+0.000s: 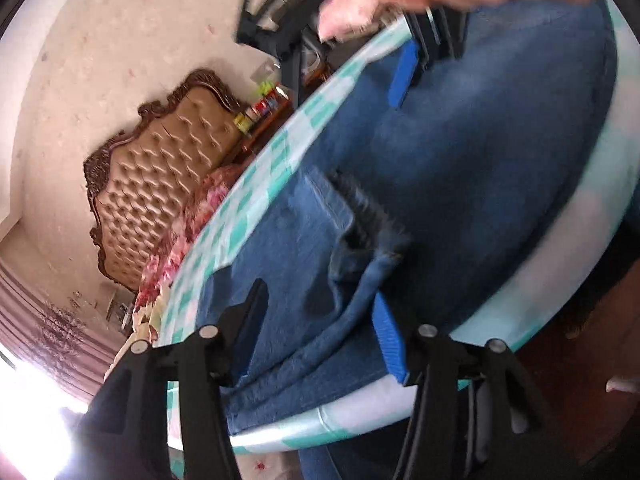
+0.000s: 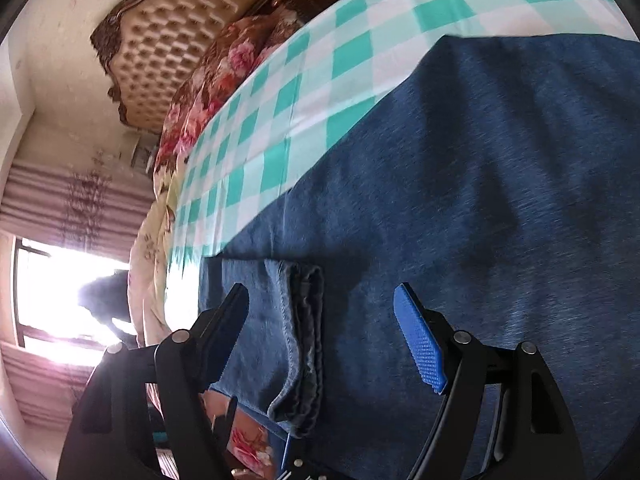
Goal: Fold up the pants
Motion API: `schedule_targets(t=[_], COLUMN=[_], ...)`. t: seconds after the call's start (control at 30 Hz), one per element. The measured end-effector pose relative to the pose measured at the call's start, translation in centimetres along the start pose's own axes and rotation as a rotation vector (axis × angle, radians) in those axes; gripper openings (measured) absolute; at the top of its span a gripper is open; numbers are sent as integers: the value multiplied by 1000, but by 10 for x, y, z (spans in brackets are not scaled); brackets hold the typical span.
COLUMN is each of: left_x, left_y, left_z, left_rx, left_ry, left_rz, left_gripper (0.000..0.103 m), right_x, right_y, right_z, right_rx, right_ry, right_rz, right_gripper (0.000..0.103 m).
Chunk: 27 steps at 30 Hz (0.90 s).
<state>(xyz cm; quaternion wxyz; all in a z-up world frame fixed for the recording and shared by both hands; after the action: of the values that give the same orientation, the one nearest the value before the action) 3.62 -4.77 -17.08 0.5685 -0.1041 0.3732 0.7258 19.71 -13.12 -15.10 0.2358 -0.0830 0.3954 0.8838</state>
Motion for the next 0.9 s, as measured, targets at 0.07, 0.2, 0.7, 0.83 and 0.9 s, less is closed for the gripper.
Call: schedule_targets(t=[0.07, 0.2, 0.7, 0.83, 0.9], left_x=[-1, -3, -14, -15, -18], left_y=[-1, -7, 12, 22, 22], left_z=[1, -5, 53, 50, 49], left_rx=[9, 42, 80, 85, 82], left_ry=[-17, -46, 226, 235, 224], left_rz=[-17, -37, -140, -156, -161], left_gripper=[52, 41, 12, 12, 11], right_x=[3, 10, 29, 20, 14], right_y=[-1, -5, -39, -66, -71], right_z=[-2, 6, 37, 51, 58], right_rx=[10, 19, -13, 20, 58], right_ry=[20, 49, 11, 68, 146], right_rz=[14, 37, 224, 225, 190], right_gripper=[74, 74, 74, 72, 29])
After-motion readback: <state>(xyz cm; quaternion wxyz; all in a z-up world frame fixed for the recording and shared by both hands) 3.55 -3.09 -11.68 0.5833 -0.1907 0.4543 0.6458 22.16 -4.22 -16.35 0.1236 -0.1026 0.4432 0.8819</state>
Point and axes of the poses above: each gripper's, at about its wrist camera, not at the fingertips, and y roughly against the way its jaws point, z to its left, x to its underside, the point moved 4 cm from there along -y, roughly the way its jaws point, and after that the axes turned 11 degrees about -z, right-handed, at the moved point
